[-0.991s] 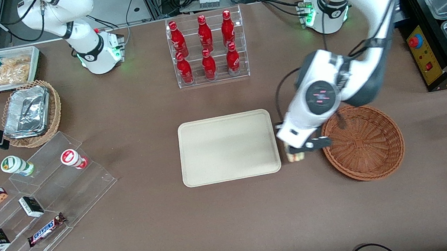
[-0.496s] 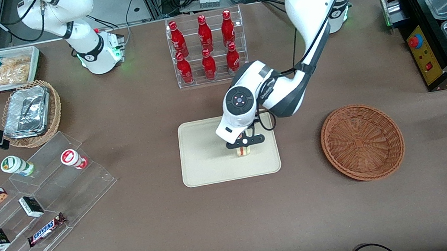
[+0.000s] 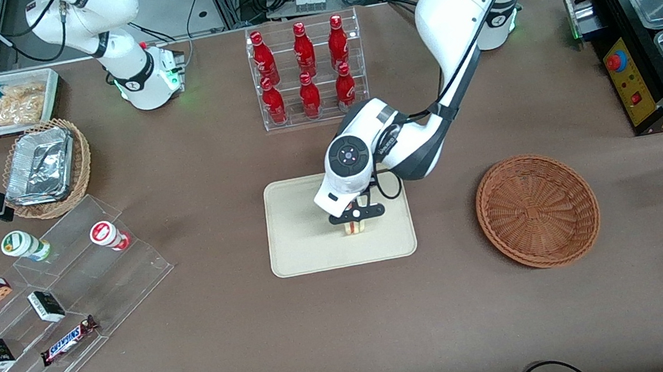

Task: Place sandwich from basket to tray
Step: 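Lower the sandwich onto the tray and open the left gripper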

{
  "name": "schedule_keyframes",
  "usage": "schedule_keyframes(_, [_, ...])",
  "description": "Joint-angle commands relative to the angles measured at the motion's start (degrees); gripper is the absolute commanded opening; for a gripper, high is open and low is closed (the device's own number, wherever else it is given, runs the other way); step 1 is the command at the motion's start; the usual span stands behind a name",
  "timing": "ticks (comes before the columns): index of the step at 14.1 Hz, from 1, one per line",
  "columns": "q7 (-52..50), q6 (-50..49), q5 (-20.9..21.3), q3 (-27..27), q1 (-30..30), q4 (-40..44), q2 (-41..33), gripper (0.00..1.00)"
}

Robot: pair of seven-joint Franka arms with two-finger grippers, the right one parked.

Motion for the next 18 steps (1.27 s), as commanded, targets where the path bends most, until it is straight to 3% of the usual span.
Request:
schedule_keyframes(1, [-0.8,0.3,0.1,0.8,-1.3,1.8,0.8,0.36])
schedule_keyframes(2, [-0.8,0.8,0.2,0.8,-1.5,1.8,1.1,0.45])
schedule_keyframes(4, [-0.8,1.4,0.2,0.9,-1.5,1.8,1.1,0.99])
schedule_keyframes(9, [-0.8,-0.5,-0.3,2.9,1.5,1.6,-5.5,1.0])
schedule_keyframes(12, [0.0,-7.6,0.2,3.0,5.8,1.4,-12.8,1.0])
schedule_keyframes(15, [0.9,-16.3,0.3,6.4,9.8,0.4,-20.0,1.0])
schedule_keyframes(18, [15.0,-26.5,0.2,6.6,19.3,-0.9,-26.3,1.0])
